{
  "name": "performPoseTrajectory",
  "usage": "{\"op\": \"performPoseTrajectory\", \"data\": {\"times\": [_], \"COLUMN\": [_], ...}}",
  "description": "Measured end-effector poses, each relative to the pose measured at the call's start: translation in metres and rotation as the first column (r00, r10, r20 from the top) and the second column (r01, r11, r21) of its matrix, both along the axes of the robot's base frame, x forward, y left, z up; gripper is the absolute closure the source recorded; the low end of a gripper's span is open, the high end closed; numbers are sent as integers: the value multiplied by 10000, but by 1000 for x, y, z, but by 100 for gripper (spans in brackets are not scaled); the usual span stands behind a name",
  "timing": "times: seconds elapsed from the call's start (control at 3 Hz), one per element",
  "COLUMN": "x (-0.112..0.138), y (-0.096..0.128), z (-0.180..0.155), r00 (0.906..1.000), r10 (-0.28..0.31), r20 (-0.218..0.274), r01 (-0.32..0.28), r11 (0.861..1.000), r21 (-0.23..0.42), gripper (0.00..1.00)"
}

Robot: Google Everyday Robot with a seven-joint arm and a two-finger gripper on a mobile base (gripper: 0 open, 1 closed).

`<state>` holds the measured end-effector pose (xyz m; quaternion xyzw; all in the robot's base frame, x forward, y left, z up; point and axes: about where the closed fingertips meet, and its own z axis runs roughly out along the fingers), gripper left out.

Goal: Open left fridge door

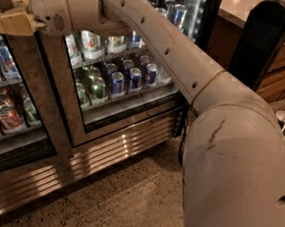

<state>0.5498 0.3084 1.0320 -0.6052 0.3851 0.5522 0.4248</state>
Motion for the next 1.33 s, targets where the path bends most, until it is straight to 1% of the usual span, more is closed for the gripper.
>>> {"op": "performPoseTrajectory", "data": {"times": [0.33,1.0,1.33], "x": [0,-9,-9], "y": [0,-4,-4], "z": [0,-1,-1], "r00": [10000,9989,9989], "r10": [0,465,465], "r20": [0,98,98], "r01": [0,-465,-466], "r11": [10000,9989,9989], "r21": [0,9,9], "gripper": [100,100,100]}}
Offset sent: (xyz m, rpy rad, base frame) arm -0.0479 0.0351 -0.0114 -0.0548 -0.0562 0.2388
